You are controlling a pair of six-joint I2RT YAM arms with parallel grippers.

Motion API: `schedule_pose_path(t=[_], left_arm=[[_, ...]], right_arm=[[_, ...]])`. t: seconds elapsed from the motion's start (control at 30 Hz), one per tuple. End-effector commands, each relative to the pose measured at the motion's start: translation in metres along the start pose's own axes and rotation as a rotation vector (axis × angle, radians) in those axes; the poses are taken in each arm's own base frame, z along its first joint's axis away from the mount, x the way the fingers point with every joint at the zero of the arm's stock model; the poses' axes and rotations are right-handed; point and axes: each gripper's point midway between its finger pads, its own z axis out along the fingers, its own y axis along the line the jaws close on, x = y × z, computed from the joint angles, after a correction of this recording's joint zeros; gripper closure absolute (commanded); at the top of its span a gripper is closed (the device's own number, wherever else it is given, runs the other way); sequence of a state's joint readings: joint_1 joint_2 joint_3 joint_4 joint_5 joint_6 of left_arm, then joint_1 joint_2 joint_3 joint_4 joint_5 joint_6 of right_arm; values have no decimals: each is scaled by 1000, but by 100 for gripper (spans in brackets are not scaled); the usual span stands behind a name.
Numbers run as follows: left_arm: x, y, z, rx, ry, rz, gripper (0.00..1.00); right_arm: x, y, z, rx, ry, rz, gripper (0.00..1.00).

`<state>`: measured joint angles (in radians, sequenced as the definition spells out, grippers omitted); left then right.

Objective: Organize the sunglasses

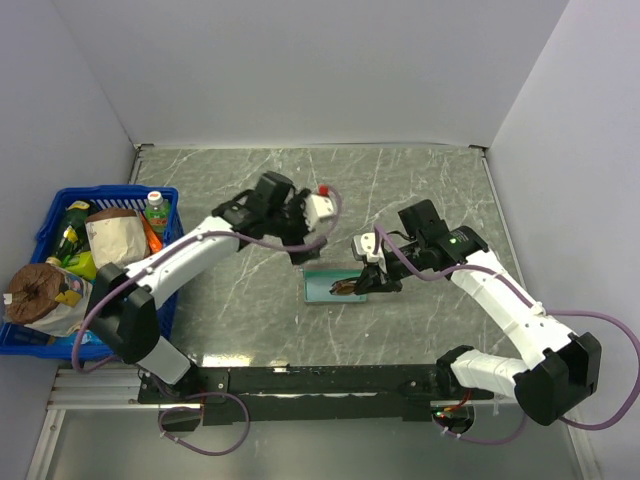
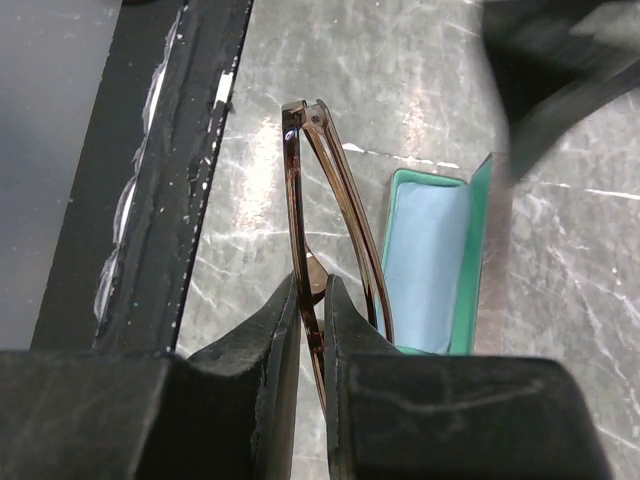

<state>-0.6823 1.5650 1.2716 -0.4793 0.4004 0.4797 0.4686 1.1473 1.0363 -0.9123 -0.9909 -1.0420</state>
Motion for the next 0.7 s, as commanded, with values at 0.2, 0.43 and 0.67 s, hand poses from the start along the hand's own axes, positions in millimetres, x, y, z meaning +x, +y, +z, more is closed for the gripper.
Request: schedule_pose_path(t=[0.2,0.43,0.67], left_arm=[[-1,61,-83,-186,-222,-198,4],[49,83,-138,-312,-262,-377,3],[85,93,-179,-475,-255,-513,4]], right_arm=[[-13,0,2,-62,-14,41,100],[-11,11,15,-266,88,115,100],[-1,-6,35,-396,277,198,100]])
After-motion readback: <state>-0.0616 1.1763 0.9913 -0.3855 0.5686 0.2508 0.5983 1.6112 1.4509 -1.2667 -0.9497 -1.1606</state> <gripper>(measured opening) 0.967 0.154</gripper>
